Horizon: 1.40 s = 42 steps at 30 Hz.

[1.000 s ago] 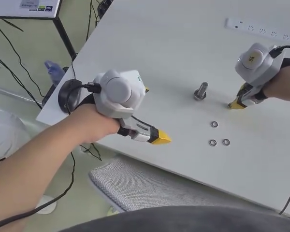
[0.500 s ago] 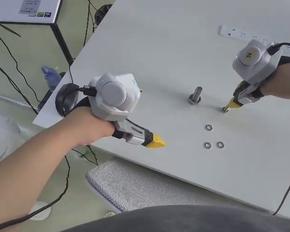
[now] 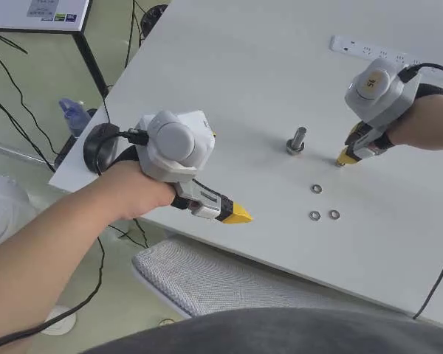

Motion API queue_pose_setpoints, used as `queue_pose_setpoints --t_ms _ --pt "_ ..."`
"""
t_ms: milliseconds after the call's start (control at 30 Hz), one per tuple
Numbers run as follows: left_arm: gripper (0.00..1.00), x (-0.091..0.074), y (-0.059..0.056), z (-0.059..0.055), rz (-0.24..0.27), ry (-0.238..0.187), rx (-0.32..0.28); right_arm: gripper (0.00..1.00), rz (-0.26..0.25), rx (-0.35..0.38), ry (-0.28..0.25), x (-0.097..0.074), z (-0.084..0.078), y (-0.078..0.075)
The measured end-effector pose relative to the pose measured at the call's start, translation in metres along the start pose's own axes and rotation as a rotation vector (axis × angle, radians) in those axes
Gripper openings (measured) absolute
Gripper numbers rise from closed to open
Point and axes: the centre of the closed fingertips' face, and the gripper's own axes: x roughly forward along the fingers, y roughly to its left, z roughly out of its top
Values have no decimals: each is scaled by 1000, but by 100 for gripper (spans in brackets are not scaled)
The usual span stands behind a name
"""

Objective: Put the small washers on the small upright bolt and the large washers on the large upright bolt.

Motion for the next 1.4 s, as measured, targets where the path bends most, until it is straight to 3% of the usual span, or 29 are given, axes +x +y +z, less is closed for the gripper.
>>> queue_pose_setpoints --t_ms 467,767,1400 --pt "97 1 -7 3 -7 -5 10 27 33 -62 -3 -4 -1 46" --pt "95 1 -9 -1 -6 5 7 27 47 -47 -20 2 1 58" --pt "93 -1 -10 0 -17 -3 7 26 25 -6 -35 32 1 54"
